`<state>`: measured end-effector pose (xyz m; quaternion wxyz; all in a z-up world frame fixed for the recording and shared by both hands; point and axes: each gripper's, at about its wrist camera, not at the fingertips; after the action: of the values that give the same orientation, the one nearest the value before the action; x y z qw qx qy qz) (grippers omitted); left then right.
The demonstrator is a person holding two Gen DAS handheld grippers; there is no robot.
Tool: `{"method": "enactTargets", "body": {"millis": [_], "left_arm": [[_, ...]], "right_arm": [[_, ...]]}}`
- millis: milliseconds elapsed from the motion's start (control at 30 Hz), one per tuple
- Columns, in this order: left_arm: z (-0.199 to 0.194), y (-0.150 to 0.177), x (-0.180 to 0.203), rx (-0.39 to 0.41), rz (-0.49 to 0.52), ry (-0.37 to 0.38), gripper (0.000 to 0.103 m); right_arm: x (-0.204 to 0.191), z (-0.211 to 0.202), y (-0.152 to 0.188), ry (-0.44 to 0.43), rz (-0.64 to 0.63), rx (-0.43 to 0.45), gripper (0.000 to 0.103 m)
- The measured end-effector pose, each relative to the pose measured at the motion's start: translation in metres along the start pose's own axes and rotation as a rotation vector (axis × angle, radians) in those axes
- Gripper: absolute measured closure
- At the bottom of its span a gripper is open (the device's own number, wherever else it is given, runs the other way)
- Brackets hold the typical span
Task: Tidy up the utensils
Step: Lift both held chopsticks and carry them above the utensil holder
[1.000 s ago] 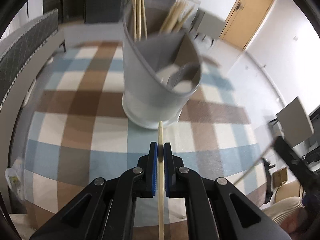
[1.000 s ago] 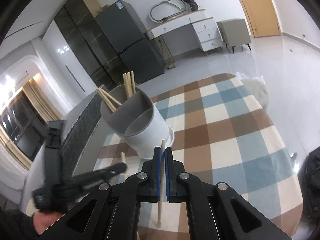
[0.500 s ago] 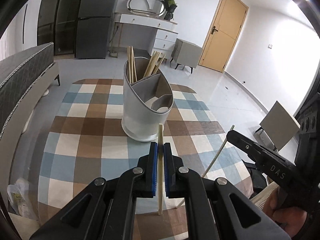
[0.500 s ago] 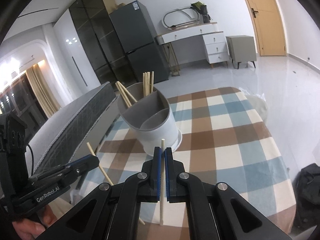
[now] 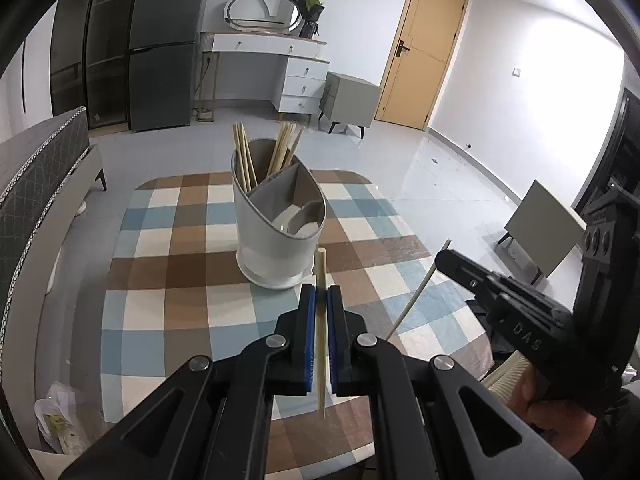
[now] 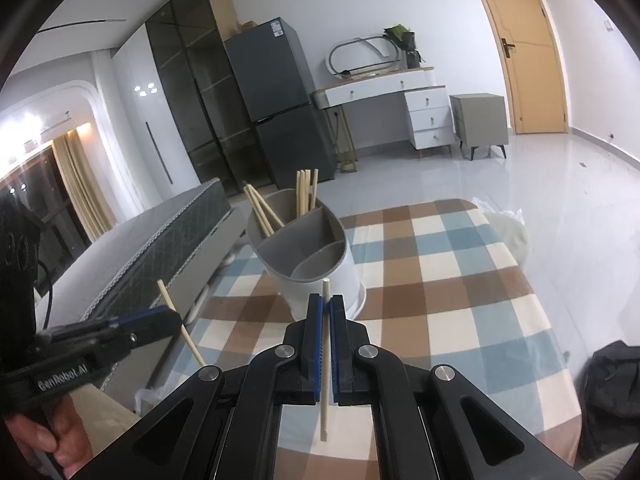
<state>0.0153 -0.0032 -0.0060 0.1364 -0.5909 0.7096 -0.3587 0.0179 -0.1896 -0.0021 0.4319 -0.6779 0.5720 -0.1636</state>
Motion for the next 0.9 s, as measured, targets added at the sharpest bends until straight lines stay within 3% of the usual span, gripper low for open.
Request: {"method": "enactTargets", "body": {"millis": [567, 900], "left_arm": [[-0.017, -0.052, 0.002, 0.041, -0.007, 0.019, 0.102], [-0.025, -0.101, -0.013, 0.07, -0.07, 0.026, 0.102]], "right_arm": [[-0.009, -0.014, -0.037, -0.075, 0.003, 0.075, 0.101], [-0.014, 0.006, -0.086, -0.097, -0.009, 0.097, 0.1]]}}
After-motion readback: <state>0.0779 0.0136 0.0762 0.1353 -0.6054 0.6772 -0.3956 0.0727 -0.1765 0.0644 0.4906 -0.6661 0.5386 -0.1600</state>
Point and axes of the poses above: each gripper's, at about its wrist camera, not at the fingertips, and z roughly the way its jaws point, x to its right, y to its underside, and after that the axes turned 5 degrees about -x, right-handed
